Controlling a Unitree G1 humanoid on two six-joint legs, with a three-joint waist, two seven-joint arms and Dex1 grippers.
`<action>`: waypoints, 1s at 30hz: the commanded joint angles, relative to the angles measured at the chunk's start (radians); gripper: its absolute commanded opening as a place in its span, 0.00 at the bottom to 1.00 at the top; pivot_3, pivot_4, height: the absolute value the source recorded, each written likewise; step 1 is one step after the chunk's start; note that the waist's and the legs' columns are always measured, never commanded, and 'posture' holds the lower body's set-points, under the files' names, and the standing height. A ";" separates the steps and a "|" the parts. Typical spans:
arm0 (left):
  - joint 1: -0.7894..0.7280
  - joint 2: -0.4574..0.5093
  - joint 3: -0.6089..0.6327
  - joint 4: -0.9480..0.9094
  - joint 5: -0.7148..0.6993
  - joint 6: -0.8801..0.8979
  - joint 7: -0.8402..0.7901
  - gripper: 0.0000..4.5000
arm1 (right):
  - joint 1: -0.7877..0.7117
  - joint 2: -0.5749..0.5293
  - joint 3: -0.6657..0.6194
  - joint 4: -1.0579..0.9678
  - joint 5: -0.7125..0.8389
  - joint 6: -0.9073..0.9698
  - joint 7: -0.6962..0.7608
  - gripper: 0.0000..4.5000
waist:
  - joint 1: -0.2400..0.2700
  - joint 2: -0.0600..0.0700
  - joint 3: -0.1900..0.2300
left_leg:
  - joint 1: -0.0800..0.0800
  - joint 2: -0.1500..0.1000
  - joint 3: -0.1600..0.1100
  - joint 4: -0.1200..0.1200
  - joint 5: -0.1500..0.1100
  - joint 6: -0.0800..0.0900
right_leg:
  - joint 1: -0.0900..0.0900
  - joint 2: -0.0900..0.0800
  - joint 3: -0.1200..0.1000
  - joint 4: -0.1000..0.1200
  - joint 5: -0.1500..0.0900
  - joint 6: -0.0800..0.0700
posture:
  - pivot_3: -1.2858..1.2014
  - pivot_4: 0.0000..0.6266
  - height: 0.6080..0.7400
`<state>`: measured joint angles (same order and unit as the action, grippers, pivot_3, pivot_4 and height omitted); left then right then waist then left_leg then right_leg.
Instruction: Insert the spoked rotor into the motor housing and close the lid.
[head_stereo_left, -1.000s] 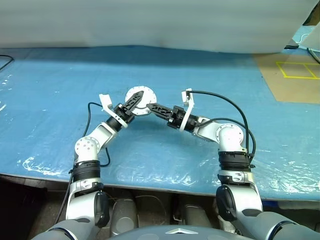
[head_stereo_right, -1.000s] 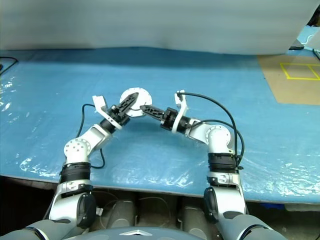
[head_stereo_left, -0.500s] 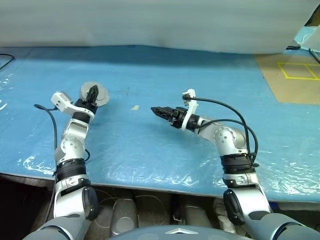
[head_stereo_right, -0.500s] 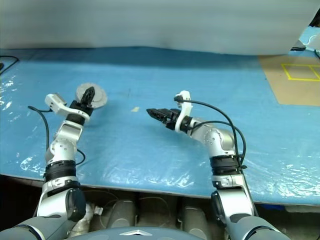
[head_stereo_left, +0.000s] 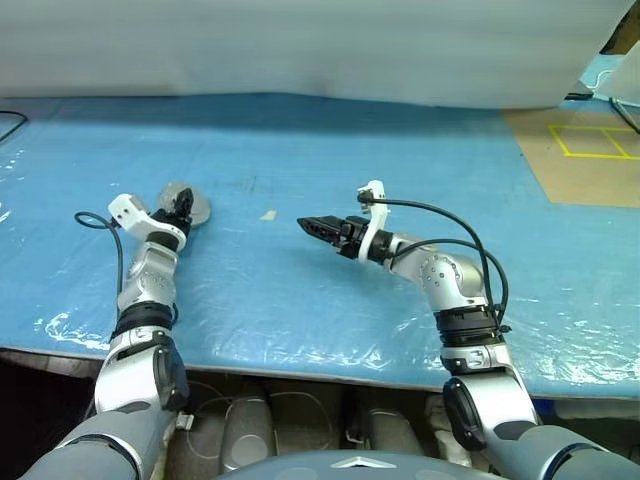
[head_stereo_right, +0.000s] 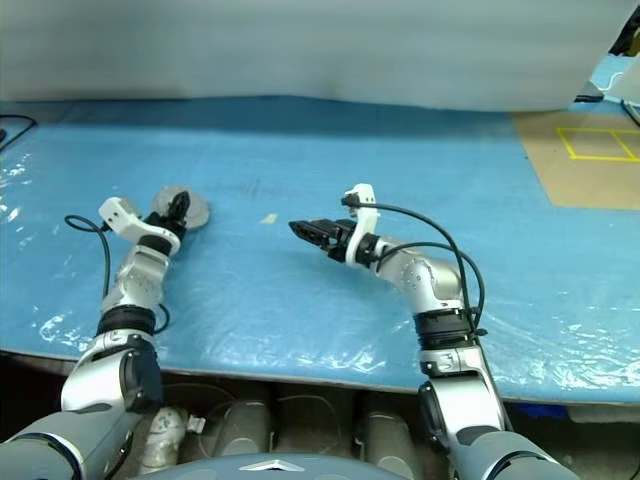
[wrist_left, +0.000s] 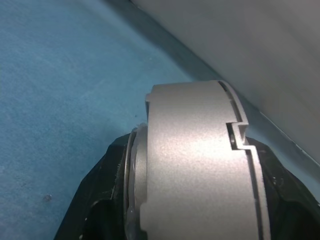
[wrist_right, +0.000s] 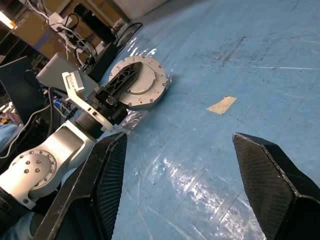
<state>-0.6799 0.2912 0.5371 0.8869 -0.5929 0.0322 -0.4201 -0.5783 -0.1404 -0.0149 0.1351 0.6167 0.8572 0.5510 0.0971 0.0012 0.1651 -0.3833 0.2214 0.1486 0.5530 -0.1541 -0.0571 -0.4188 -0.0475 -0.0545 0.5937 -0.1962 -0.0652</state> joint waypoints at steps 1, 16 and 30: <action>-0.007 0.034 0.017 0.036 0.009 -0.035 -0.011 0.75 | 0.005 0.007 0.003 -0.026 -0.004 -0.013 0.005 0.78 | 0.000 0.000 0.000 | 0.000 0.000 0.000 0.000 0.000 0.000 | 0.000 0.000 0.000 0.000 0.000 -0.001 | 0.52 0.24 1.00; 0.028 0.209 0.082 0.157 0.072 -0.225 0.150 0.97 | 0.019 0.020 0.023 -0.015 -0.041 -0.024 0.025 0.78 | 0.001 0.000 0.000 | 0.001 0.000 0.000 0.000 0.000 0.000 | 0.000 0.000 0.000 0.001 -0.001 -0.002 | 0.52 0.24 1.00; 0.253 0.120 -0.286 -0.736 -0.062 0.261 -0.260 0.97 | 0.068 -0.101 0.040 -0.096 -0.215 -0.312 0.034 0.78 | -0.001 -0.001 0.000 | 0.002 -0.004 0.003 0.003 0.000 0.000 | -0.003 -0.011 0.001 0.012 -0.005 -0.002 | 0.52 0.24 1.00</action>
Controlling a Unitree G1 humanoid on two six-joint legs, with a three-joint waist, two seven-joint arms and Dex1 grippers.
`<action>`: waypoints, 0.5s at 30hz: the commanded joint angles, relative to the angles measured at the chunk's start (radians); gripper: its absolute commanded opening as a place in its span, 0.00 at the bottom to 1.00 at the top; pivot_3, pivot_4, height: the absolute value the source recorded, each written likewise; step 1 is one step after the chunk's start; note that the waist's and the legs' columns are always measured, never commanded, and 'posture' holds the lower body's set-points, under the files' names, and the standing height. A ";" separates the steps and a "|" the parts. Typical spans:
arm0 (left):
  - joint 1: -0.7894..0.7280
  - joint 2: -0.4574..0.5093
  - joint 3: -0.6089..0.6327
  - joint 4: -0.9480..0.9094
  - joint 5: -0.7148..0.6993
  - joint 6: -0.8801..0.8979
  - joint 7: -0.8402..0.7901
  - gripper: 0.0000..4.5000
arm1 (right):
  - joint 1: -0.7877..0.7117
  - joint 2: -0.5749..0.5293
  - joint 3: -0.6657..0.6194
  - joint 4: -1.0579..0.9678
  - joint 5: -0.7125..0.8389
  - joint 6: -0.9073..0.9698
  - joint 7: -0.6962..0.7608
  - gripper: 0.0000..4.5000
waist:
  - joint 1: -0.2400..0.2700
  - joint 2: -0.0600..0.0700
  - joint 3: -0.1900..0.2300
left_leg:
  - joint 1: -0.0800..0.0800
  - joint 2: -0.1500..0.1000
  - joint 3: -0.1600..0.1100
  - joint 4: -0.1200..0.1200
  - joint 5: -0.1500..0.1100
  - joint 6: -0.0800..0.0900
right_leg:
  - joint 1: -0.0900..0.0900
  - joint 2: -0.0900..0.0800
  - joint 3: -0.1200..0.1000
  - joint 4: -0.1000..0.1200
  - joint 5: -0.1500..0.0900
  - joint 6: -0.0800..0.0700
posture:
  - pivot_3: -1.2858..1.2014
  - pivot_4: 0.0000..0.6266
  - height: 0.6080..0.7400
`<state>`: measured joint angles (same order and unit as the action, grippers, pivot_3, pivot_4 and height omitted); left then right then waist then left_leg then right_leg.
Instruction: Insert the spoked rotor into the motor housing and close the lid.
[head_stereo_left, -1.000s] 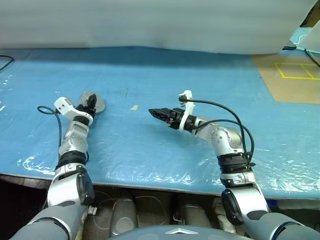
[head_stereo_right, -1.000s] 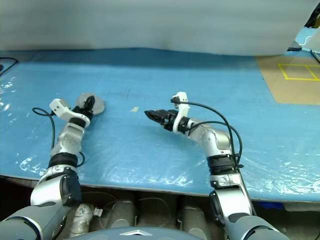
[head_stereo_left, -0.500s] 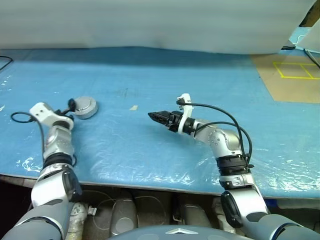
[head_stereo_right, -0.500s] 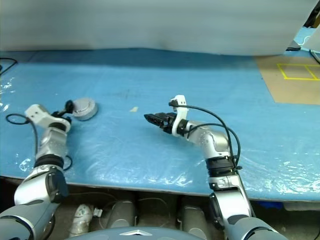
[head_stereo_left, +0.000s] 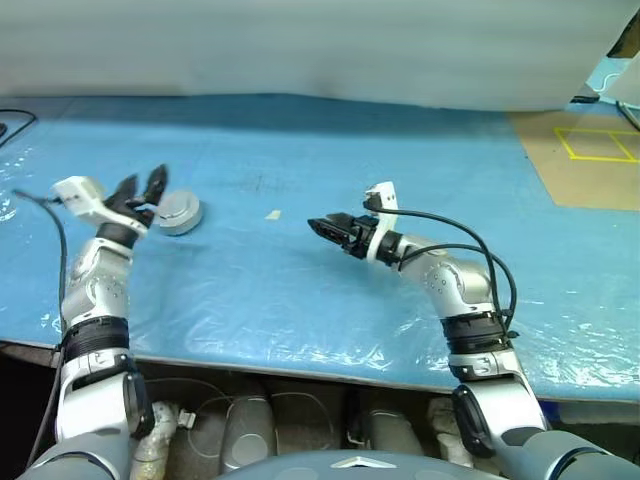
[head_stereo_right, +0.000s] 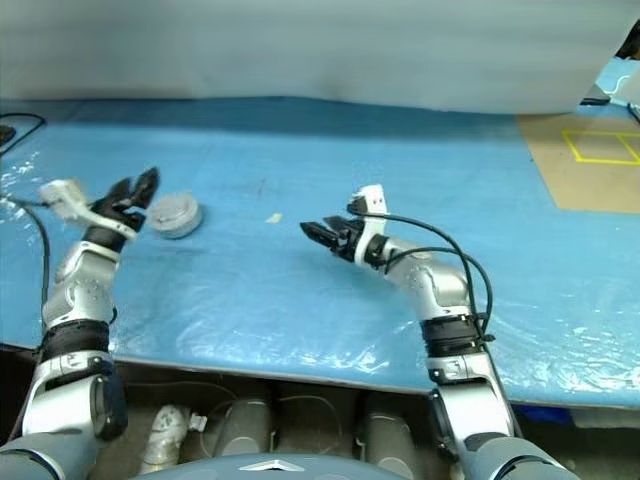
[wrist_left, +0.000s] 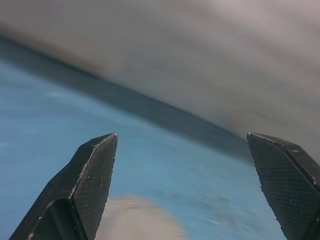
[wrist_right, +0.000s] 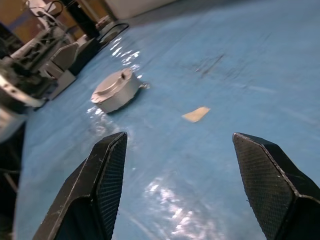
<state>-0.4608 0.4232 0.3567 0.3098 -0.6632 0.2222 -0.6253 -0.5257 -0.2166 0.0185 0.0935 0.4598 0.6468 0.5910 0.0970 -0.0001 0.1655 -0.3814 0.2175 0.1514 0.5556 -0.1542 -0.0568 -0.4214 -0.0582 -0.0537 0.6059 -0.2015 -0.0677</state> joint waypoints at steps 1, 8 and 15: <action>0.043 -0.019 -0.139 -0.189 0.019 0.083 -0.066 0.97 | 0.024 -0.032 0.005 -0.057 -0.071 -0.122 -0.010 0.78 | -0.001 0.000 0.000 | 0.000 0.000 0.000 0.000 0.000 0.000 | 0.000 0.000 0.000 0.000 0.000 0.000 | 0.52 0.24 1.00; 0.033 -0.061 -0.388 -0.128 0.237 -0.060 -0.195 0.97 | 0.097 -0.068 -0.016 -0.096 -0.148 -0.204 -0.068 0.78 | -0.005 0.000 0.000 | 0.002 -0.002 0.000 0.000 0.000 0.000 | 0.000 0.004 0.002 0.000 -0.003 0.005 | 0.52 0.24 1.00; -0.003 -0.105 -0.460 -0.011 0.351 -0.212 -0.265 0.97 | 0.212 -0.096 -0.030 -0.161 -0.214 -0.257 -0.125 0.78 | -0.004 0.000 0.000 | 0.001 -0.004 0.000 -0.002 0.000 0.000 | 0.000 0.003 0.003 -0.001 -0.002 0.002 | 0.52 0.24 1.00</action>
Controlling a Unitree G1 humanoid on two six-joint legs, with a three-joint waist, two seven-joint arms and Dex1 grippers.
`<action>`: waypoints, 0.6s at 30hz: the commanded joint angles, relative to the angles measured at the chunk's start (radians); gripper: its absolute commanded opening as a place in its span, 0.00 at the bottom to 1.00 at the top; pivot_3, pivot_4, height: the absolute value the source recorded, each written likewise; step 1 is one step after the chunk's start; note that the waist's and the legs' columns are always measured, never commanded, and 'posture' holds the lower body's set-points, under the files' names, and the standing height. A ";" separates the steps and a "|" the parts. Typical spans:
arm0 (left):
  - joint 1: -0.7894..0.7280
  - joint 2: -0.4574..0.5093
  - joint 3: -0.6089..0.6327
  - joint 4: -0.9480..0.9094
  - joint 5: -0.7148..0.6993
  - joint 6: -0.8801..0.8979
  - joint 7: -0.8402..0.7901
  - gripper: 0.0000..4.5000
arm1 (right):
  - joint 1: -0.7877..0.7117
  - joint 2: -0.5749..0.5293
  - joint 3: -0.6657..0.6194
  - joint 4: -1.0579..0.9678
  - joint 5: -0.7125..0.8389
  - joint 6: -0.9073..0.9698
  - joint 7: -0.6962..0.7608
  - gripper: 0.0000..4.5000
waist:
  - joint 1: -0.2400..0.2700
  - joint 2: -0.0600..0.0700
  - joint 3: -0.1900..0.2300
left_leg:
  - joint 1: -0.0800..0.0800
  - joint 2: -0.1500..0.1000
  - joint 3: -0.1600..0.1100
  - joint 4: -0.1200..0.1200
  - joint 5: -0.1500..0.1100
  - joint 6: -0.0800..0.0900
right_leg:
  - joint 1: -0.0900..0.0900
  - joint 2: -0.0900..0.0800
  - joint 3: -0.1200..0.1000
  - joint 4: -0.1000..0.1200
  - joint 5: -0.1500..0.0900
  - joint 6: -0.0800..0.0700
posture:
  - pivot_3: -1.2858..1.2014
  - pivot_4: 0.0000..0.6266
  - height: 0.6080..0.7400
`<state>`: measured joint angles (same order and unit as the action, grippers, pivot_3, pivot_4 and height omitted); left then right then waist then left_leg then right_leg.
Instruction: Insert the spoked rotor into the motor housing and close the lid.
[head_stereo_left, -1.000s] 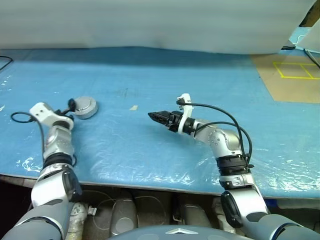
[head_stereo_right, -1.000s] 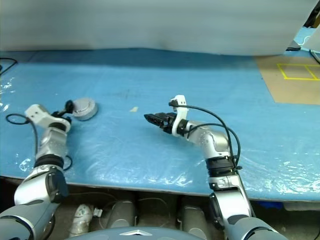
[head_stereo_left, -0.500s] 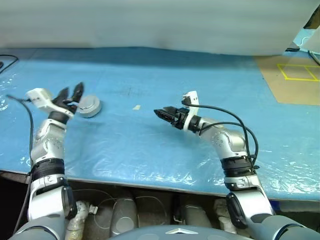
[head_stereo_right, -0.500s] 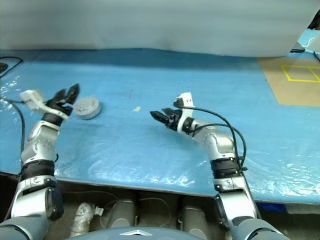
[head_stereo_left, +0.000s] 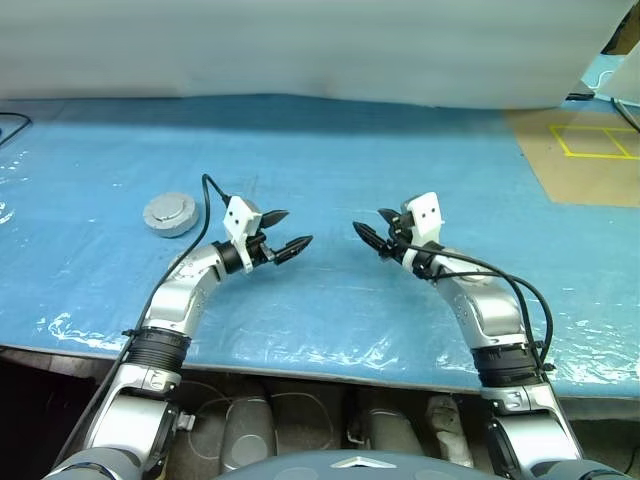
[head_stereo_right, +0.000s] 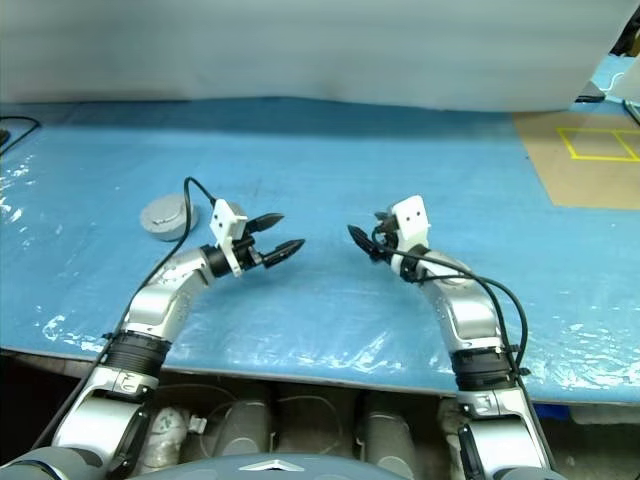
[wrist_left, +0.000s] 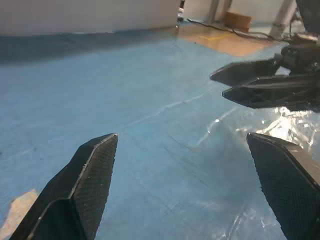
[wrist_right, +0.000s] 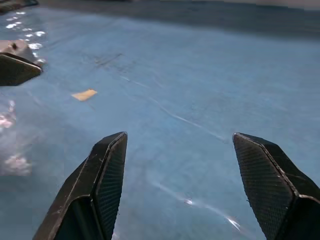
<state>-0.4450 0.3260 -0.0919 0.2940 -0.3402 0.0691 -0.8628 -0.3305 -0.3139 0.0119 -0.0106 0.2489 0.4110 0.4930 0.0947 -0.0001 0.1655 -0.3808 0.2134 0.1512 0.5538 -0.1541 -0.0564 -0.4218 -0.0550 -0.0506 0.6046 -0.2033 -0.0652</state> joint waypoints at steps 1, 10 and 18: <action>-0.019 -0.015 -0.010 0.012 0.032 -0.069 -0.029 0.97 | 0.027 0.004 -0.032 -0.064 -0.002 -0.017 -0.039 0.78 | -0.002 0.000 0.000 | 0.000 0.000 0.000 0.000 0.000 0.000 | 0.000 0.000 0.000 0.000 0.000 0.000 | 0.52 0.24 1.00; -0.037 -0.018 0.023 0.041 0.025 -0.074 -0.060 0.97 | 0.010 0.016 -0.025 -0.054 -0.011 -0.019 -0.064 0.78 | -0.001 0.000 0.000 | 0.001 0.000 0.000 0.000 -0.002 0.003 | 0.000 0.000 0.000 0.000 -0.001 0.001 | 0.52 0.24 1.00; -0.029 -0.016 0.039 0.035 0.035 -0.087 -0.051 0.97 | -0.009 0.016 -0.025 -0.029 -0.022 -0.034 -0.056 0.78 | -0.001 0.000 0.000 | 0.001 0.000 0.000 -0.001 -0.002 0.003 | 0.000 0.000 0.000 0.000 0.000 0.000 | 0.52 0.24 1.00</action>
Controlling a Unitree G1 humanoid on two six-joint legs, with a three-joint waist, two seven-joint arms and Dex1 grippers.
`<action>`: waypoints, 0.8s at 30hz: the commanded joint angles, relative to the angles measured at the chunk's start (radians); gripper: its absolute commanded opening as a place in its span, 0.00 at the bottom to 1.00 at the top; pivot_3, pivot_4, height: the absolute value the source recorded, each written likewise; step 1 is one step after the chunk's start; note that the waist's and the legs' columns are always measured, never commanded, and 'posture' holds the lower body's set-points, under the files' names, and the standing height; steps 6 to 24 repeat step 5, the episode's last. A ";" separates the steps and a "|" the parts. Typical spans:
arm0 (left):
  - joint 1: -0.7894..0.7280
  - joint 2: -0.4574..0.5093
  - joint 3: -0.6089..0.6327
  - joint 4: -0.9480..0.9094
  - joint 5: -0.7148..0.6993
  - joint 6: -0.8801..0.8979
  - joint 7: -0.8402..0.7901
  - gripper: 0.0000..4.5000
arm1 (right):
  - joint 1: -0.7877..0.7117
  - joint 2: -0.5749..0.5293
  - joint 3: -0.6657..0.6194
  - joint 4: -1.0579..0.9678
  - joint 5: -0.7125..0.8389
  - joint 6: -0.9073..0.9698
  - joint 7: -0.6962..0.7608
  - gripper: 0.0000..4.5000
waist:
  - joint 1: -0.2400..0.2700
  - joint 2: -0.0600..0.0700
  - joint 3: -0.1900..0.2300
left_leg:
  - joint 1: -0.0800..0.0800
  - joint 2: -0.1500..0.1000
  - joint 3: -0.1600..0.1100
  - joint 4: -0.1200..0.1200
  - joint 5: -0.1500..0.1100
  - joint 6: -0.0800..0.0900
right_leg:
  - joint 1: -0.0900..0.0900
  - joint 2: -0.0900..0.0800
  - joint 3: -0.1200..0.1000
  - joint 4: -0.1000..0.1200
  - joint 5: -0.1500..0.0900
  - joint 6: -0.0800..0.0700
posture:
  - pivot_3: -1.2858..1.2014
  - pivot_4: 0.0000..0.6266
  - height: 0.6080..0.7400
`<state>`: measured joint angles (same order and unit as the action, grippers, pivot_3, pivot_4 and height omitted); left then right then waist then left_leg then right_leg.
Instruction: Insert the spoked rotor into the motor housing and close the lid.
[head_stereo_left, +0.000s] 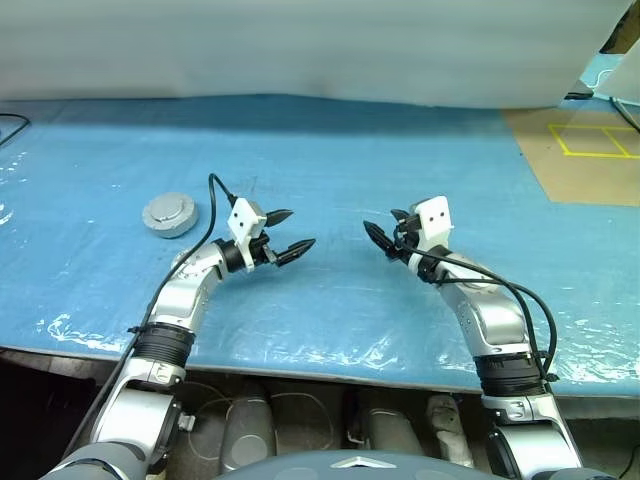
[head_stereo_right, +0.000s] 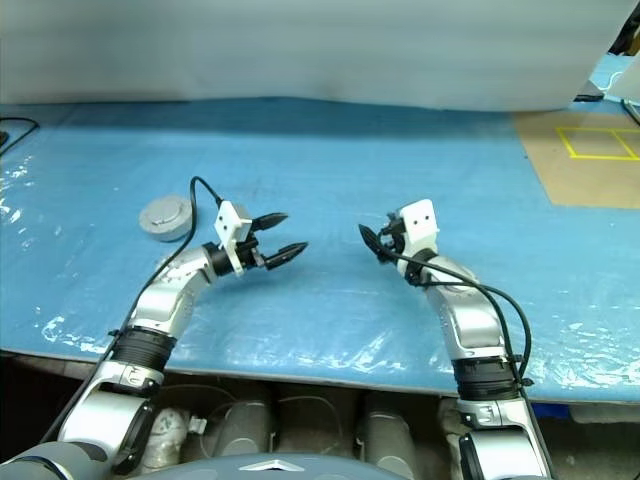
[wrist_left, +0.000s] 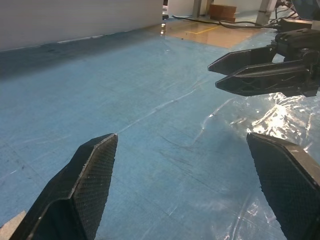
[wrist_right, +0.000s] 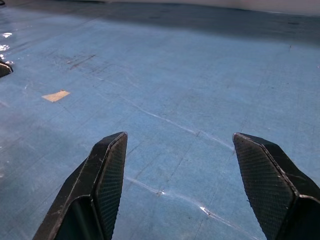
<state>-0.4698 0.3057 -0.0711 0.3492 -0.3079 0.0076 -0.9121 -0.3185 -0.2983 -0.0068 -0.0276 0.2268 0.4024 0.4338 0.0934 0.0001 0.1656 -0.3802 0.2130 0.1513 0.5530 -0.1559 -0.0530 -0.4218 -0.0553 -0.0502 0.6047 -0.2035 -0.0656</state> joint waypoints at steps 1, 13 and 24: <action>-0.003 0.006 0.019 -0.020 0.004 -0.028 -0.001 0.97 | -0.024 0.001 -0.006 -0.009 -0.001 -0.027 0.004 0.78 | 0.000 0.000 0.000 | 0.000 0.000 0.000 0.000 0.000 0.000 | 0.000 0.000 0.000 0.000 0.000 0.000 | 0.52 0.24 1.00; -0.011 0.003 0.027 -0.012 0.006 -0.037 0.010 0.97 | -0.035 0.006 0.001 0.004 -0.009 -0.037 0.006 0.78 | 0.000 0.000 0.000 | 0.000 0.000 0.000 0.000 0.000 0.000 | 0.000 0.000 0.000 0.000 0.000 0.000 | 0.52 0.24 1.00; -0.011 0.003 0.027 -0.012 0.006 -0.037 0.010 0.97 | -0.035 0.006 0.001 0.004 -0.009 -0.037 0.006 0.78 | 0.000 0.000 0.000 | 0.000 0.000 0.000 0.000 0.000 0.000 | 0.000 0.000 0.000 0.000 0.000 0.000 | 0.52 0.24 1.00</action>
